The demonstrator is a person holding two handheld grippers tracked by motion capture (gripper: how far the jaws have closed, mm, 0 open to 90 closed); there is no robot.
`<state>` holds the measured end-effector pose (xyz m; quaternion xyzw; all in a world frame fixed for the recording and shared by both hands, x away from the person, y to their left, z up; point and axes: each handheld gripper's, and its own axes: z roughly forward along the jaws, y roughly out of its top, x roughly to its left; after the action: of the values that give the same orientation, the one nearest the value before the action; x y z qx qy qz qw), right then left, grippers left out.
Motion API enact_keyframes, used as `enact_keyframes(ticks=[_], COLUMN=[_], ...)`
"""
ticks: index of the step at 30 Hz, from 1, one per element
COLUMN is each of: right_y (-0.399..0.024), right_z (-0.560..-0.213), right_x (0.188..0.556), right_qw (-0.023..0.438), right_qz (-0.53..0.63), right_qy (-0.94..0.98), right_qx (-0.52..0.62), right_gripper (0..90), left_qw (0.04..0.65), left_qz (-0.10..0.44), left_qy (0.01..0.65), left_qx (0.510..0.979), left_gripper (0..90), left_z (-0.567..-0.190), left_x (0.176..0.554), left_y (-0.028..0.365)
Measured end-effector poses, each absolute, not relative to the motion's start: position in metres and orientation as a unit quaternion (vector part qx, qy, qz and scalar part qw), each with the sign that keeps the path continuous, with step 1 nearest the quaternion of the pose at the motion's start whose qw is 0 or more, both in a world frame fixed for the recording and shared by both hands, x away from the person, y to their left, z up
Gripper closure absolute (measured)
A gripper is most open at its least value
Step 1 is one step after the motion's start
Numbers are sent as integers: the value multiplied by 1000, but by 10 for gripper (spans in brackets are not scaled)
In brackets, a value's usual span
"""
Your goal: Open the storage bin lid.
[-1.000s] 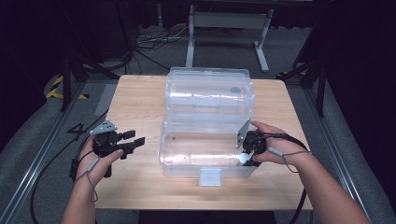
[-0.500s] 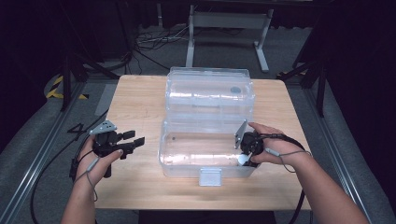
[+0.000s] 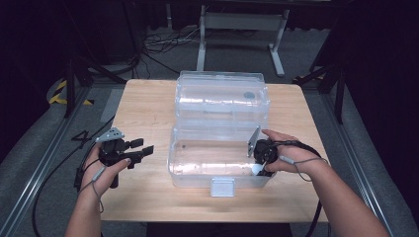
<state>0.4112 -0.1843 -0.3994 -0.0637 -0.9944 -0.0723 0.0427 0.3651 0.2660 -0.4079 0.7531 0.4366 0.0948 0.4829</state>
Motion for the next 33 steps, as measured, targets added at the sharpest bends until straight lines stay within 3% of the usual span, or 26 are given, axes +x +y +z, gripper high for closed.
enact_keyframes(ticks=[33], right_y=[-179], right_z=[-401], right_x=[413], right_qw=[49], right_qz=[-43], right_qy=[-996], right_qx=[-61], right_gripper=[495], left_qw=[482], left_qz=[91], left_qy=[438], left_qx=[753], left_gripper=[427], left_z=[-409], left_x=[365], left_y=[266])
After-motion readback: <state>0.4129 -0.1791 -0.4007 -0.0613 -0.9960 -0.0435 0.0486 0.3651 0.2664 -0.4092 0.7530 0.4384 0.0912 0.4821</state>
